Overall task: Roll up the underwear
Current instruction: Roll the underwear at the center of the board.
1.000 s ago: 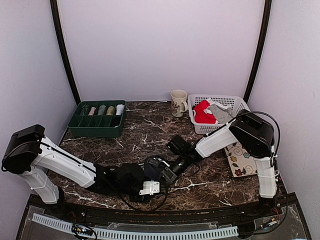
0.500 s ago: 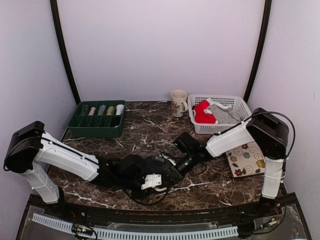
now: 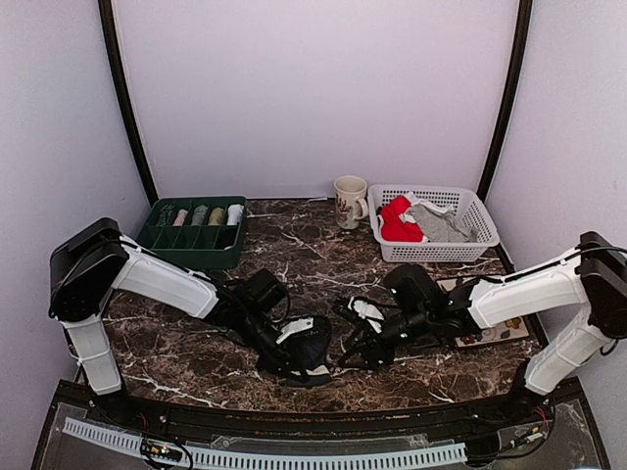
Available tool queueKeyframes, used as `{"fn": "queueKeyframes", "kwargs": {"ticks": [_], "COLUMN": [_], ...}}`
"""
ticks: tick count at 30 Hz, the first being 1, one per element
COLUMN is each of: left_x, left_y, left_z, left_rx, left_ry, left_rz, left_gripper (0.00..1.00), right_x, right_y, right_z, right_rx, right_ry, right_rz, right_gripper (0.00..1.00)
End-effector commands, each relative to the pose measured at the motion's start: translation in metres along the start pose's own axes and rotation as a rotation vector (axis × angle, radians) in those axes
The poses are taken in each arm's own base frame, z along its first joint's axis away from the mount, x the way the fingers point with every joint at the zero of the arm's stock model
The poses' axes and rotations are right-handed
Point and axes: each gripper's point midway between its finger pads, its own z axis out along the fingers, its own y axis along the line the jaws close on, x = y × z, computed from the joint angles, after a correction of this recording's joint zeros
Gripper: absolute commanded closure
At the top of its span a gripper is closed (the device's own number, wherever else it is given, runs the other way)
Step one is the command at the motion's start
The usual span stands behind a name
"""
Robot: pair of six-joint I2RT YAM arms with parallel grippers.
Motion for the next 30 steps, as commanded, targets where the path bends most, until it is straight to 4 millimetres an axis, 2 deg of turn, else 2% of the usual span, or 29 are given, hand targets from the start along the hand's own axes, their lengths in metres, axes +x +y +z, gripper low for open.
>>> {"fn": "queueKeyframes", "kwargs": {"ticks": [1, 7, 13, 24, 27, 30], "left_x": [0.023, 0.024, 0.022, 0.022, 0.023, 0.022], "left_y": [-0.021, 0.001, 0.014, 0.017, 0.017, 0.018], "left_z": [-0.003, 0.0, -0.002, -0.001, -0.001, -0.001], "left_rx": [0.275, 0.326, 0.337, 0.339, 0.334, 0.333], "left_ry": [0.046, 0.053, 0.044, 0.052, 0.055, 0.052], "left_rz": [-0.259, -0.371, -0.416, -0.424, -0.422, -0.42], "left_gripper": [0.98, 0.98, 0.96, 0.95, 0.94, 0.94], "right_x": [-0.013, -0.014, -0.02, -0.022, -0.016, -0.005], "right_y": [0.017, 0.043, 0.053, 0.043, 0.04, 0.034], "right_z": [-0.004, 0.004, 0.024, 0.059, 0.067, 0.072], "right_rx": [0.083, 0.102, 0.122, 0.16, 0.158, 0.164], "right_ry": [-0.068, -0.07, -0.046, 0.018, 0.046, 0.084], "right_rz": [-0.217, -0.353, -0.455, -0.508, -0.514, -0.509], "right_gripper": [0.43, 0.48, 0.53, 0.55, 0.56, 0.61]}}
